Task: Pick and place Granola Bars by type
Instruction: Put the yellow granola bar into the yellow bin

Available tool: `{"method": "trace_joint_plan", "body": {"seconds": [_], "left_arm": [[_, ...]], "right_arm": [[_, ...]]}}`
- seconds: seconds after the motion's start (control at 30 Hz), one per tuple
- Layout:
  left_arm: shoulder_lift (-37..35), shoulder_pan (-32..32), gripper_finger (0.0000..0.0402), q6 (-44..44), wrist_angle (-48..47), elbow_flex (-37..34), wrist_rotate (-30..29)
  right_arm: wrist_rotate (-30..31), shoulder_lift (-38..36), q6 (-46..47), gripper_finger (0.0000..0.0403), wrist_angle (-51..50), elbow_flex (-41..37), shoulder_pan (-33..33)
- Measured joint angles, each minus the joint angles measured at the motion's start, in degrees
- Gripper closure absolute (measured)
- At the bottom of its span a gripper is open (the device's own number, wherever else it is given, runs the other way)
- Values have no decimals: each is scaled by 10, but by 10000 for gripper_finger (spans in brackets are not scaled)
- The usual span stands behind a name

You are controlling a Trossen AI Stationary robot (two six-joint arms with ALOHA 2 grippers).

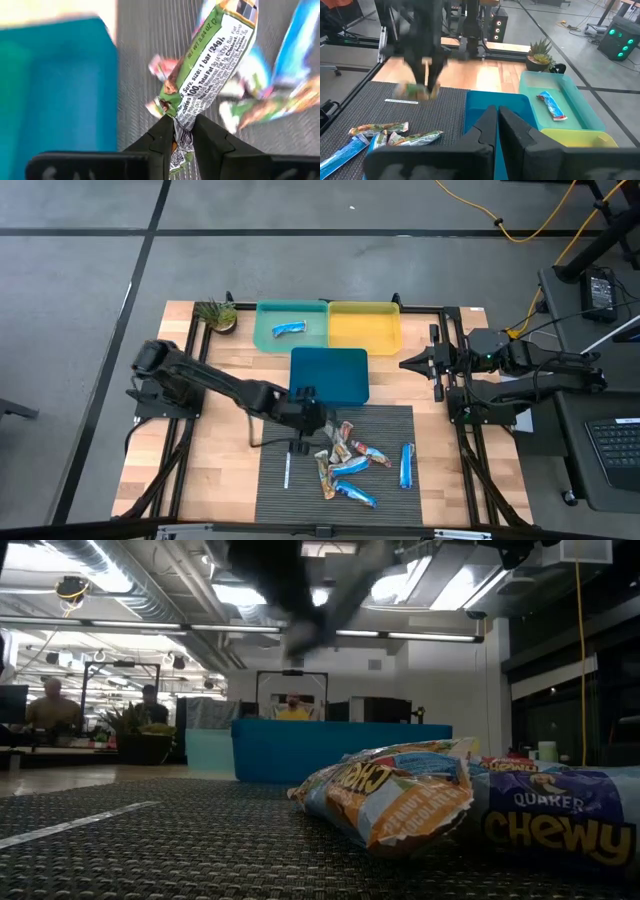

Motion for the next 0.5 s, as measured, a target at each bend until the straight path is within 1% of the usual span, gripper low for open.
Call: {"method": "trace_joint_plan", "body": {"seconds": [0.13, 0.27, 0.43, 0.5], "left_arm": [[-81, 0, 345, -19, 41, 0, -11], [-159, -12, 345, -31, 103, 0, -3], [-231, -55, 346, 10, 195, 1, 3], [-251, -73, 346, 31, 227, 1, 19]], "right_arm": [[0, 0, 0, 382, 1, 0, 0], [0, 0, 0, 382, 1, 0, 0], [0, 0, 0, 382, 2, 0, 0], [0, 0, 0, 382, 2, 0, 0]]}}
